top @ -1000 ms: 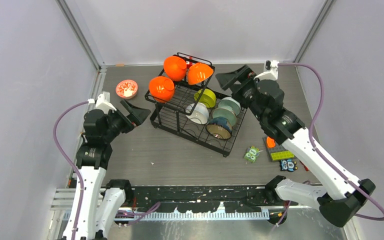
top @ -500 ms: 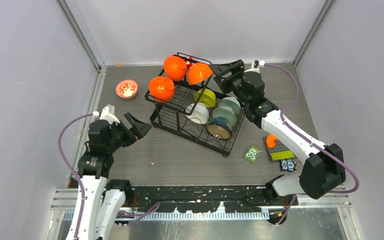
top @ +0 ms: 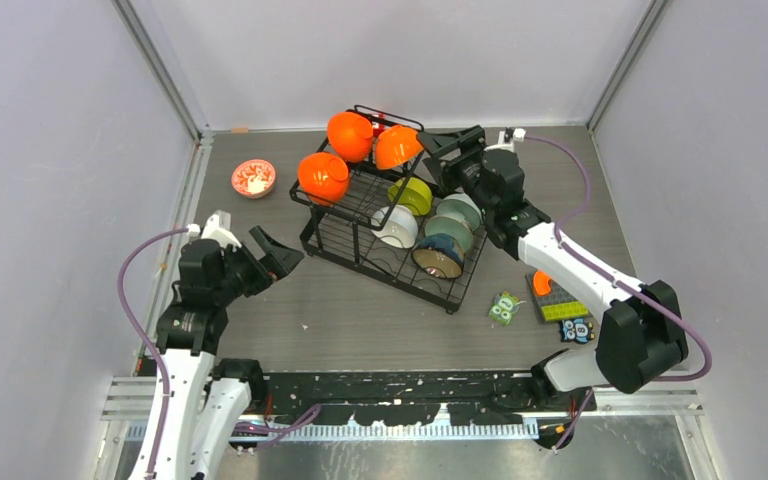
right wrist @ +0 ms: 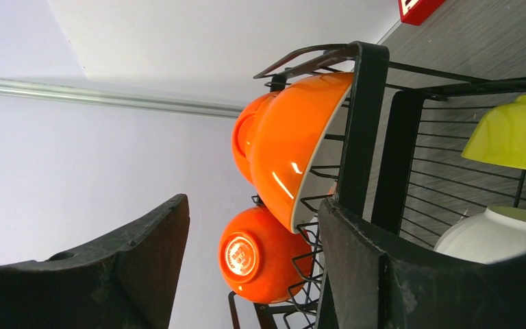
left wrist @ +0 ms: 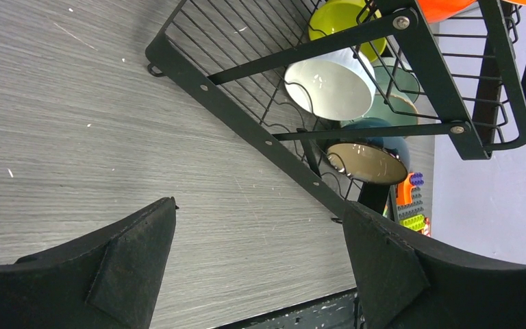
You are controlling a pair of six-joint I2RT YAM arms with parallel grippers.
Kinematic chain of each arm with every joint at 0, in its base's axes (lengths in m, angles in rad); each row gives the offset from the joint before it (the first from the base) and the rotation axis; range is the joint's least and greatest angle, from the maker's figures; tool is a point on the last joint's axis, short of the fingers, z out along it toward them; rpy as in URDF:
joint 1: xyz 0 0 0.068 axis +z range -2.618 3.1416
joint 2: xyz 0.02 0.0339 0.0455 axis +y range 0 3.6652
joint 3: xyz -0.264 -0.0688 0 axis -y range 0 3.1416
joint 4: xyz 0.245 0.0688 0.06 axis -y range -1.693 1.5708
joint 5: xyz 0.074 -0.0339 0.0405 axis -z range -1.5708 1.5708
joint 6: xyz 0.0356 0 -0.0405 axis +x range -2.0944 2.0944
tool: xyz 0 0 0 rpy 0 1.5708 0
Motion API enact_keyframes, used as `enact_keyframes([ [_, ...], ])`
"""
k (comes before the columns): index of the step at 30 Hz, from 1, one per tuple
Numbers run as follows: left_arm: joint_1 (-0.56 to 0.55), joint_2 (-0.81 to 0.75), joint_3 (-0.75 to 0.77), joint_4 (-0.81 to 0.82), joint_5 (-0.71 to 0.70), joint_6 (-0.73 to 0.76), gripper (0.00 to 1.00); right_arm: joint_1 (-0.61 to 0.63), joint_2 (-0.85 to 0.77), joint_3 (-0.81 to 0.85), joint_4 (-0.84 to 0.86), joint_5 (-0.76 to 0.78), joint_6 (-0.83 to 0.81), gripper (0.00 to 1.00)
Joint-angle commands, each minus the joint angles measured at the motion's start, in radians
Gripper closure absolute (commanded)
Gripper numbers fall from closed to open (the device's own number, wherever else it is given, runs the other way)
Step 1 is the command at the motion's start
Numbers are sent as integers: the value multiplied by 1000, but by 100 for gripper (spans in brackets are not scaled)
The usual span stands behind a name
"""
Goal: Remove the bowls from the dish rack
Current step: Pick up the bowl from the dish rack.
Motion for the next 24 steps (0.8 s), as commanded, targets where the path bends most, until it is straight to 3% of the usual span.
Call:
enact_keyframes([
  [1, -2, 5, 30, 3, -6, 8, 7, -2, -1, -10, 58, 1, 11, 26],
  [8, -3, 17, 53, -3, -9, 8, 8, -2, 20, -4, 70, 0, 5, 30],
  [17, -3, 21, 62, -15, -12, 17, 8, -4, 34, 5, 86, -6, 7, 44],
  [24, -3, 24, 67, -17, -12, 16, 8, -3, 53, 16, 85, -9, 8, 47],
])
